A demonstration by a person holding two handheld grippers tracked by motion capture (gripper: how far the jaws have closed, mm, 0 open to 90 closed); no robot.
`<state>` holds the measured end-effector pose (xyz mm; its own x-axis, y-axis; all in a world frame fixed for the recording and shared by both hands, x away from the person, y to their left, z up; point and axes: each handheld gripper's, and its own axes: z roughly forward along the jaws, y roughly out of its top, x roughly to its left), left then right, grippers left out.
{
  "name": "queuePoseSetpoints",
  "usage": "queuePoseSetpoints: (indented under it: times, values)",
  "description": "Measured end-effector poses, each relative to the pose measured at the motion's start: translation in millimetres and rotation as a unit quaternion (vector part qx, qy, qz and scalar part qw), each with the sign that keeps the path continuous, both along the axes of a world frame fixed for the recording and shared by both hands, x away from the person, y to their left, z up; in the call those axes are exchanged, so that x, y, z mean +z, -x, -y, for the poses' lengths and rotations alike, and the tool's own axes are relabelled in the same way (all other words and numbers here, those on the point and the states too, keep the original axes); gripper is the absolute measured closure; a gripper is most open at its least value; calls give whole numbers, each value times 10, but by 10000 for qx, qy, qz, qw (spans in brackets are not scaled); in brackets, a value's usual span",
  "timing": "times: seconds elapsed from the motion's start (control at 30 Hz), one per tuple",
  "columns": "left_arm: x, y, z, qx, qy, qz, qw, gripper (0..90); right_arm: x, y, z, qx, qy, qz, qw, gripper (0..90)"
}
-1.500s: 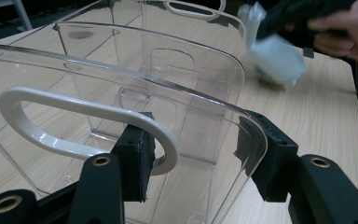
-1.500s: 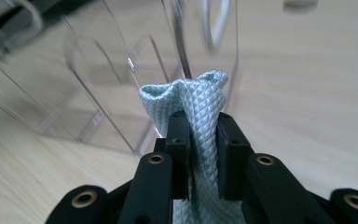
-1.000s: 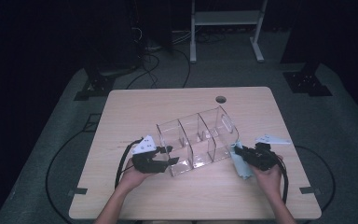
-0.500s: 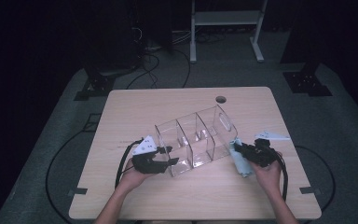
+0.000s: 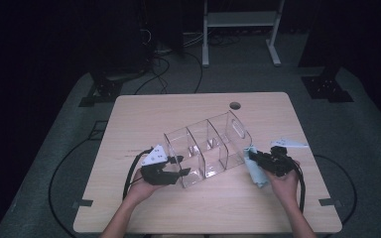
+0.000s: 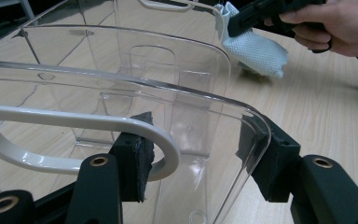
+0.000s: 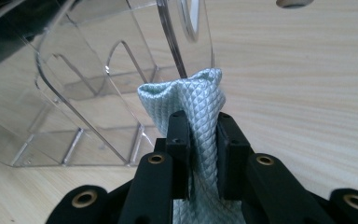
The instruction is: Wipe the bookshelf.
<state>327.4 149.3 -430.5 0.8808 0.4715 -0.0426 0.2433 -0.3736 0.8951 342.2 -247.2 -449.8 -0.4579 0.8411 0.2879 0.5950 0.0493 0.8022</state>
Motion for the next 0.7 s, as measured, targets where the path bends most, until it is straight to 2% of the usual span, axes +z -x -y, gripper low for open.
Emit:
queuePoseSetpoints:
  times: [0.1,0.13,0.17,0.27,0.37,0.4,0.43,0.47,0.5,0.53,0.57,0.6,0.63,0.67,0.7]
  values:
    - [0,2,2,2,-3,3,10000,457,-36,-20,-21,22,119,-52,9999,775]
    - [0,3,2,-4,-1,0,10000,457,-134,-43,-50,31,213,-210,9995,774]
    - [0,3,2,-4,-1,0,10000,457,-134,-43,-50,31,213,-210,9995,774]
    - [-3,-4,0,-30,20,-23,10000,457,-350,-103,-58,50,235,-542,9982,775]
    - [-3,0,1,-32,22,-23,10000,457,-323,-103,-63,54,266,-538,9982,775]
    - [-4,0,0,-37,23,-22,10000,457,-235,-71,-49,60,182,-395,9990,775]
    - [-3,0,2,-37,21,-28,10000,457,-235,-71,-49,60,182,-395,9990,775]
    - [-3,-1,3,-39,18,-28,10000,457,-96,-33,-34,80,125,-203,9997,775]
    - [-3,-1,3,-39,18,-28,10000,457,-96,-33,-34,80,125,-203,9997,775]
    - [-4,0,3,-34,22,-31,10000,457,92,5,-26,121,117,46,9998,775]
    - [-4,2,5,-31,26,-33,10000,457,92,5,-26,121,117,46,9998,775]
    - [-4,3,7,-34,28,-31,10000,457,294,25,-34,175,169,211,9995,774]
    - [-4,3,8,-39,25,-33,10000,457,294,25,-34,175,169,211,9995,774]
    - [-4,1,6,-51,23,-34,10000,456,467,22,-40,209,249,353,9988,772]
    - [-4,1,6,-51,23,-34,10000,456,467,22,-40,209,249,353,9988,772]
